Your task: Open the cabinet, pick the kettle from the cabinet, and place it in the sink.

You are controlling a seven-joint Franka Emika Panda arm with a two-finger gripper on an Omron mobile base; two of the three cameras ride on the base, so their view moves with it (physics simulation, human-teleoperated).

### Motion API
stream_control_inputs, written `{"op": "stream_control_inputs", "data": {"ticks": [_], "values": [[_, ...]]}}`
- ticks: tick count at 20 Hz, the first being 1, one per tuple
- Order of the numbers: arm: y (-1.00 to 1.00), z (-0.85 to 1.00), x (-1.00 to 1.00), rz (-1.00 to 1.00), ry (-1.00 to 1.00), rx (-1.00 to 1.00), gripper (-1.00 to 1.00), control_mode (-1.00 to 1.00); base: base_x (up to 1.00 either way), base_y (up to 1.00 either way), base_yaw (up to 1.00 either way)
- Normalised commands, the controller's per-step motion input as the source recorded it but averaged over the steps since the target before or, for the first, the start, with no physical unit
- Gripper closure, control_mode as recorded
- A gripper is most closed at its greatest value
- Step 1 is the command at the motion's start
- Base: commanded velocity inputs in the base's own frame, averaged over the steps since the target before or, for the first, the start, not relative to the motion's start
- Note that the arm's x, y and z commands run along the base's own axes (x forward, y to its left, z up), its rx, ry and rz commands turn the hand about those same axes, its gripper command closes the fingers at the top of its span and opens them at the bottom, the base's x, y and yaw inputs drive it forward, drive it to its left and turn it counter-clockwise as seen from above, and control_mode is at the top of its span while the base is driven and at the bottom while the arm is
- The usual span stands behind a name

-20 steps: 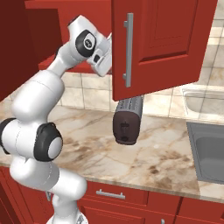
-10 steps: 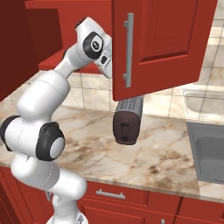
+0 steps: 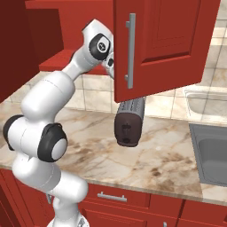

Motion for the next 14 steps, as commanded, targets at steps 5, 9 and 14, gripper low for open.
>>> {"op": "stream_control_inputs", "data": {"ticks": [5, 9, 14], "values": [[-0.2, 0.0, -0.2, -0.18, 0.0, -0.03, -1.0, -1.0, 0.0, 0.0, 0.0], [-0.2, 0.0, -0.24, -0.2, 0.0, -0.03, -1.0, -1.0, 0.0, 0.0, 0.0], [-0.2, 0.0, -0.3, -0.22, 0.0, -0.03, -1.0, -1.0, 0.0, 0.0, 0.0]]}}
